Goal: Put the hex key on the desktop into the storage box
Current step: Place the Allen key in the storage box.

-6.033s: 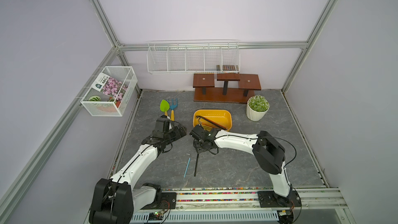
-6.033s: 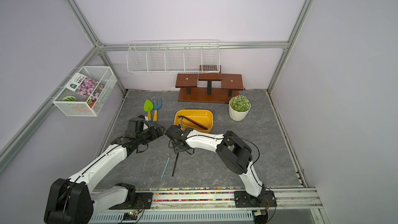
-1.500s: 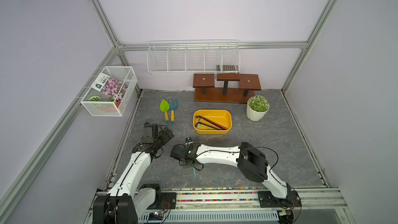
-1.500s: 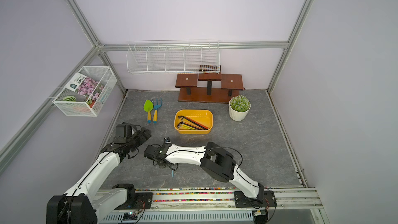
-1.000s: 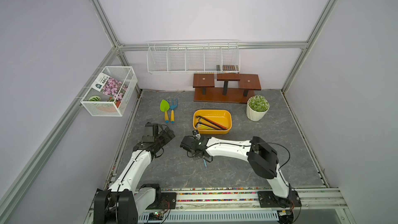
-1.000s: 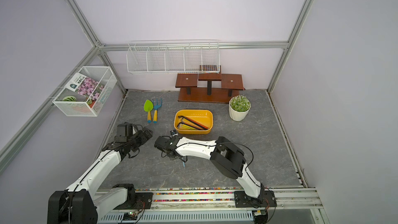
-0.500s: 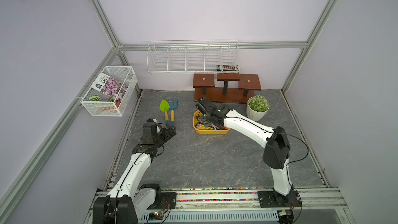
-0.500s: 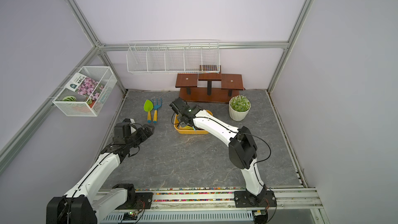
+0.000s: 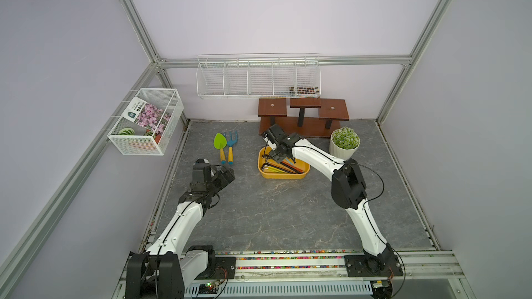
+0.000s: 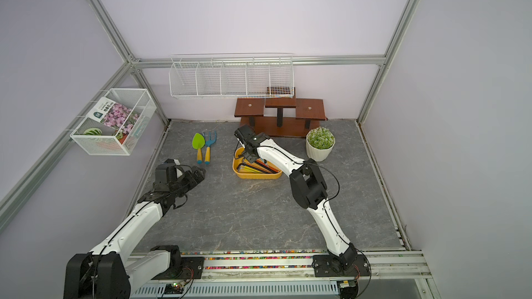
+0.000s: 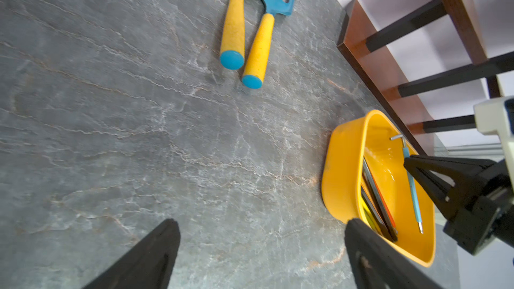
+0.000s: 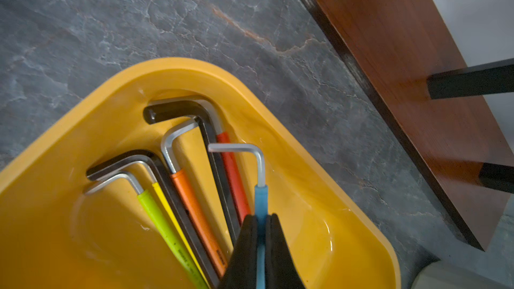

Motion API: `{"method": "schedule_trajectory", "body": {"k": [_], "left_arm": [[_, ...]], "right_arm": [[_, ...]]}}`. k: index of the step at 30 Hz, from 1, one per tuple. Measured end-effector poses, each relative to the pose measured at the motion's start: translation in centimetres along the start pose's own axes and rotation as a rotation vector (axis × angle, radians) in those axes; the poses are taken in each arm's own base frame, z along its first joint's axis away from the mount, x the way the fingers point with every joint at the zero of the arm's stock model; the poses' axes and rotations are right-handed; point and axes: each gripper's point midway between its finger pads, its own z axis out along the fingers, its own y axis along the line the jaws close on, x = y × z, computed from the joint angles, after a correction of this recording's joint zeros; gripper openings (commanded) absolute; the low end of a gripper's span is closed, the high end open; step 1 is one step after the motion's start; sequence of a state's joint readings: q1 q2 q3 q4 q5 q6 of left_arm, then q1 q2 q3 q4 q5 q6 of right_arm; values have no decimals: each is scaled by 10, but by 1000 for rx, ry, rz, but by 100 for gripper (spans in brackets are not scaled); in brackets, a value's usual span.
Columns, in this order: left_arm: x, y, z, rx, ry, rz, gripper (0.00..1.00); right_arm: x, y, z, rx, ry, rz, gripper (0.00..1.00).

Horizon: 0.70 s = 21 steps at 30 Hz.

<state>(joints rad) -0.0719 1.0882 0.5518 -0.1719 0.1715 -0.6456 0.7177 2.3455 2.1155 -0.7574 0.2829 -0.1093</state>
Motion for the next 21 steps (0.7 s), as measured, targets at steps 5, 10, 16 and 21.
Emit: {"method": "schedule_trajectory", "body": {"k": [5, 10, 16, 21], "left_arm": [[-6, 4, 2, -25, -32, 7, 97], [-15, 6, 0, -46, -76, 50, 96], [-45, 3, -19, -72, -235, 118, 96], [-64, 19, -37, -128, -437, 167, 97]], "right_arm": [[-2, 5, 3, -26, -11, -9, 51], [7, 9, 6, -45, -21, 17, 68], [27, -6, -31, 9, -72, 86, 88], [40, -43, -106, 108, -233, 219, 99]]}}
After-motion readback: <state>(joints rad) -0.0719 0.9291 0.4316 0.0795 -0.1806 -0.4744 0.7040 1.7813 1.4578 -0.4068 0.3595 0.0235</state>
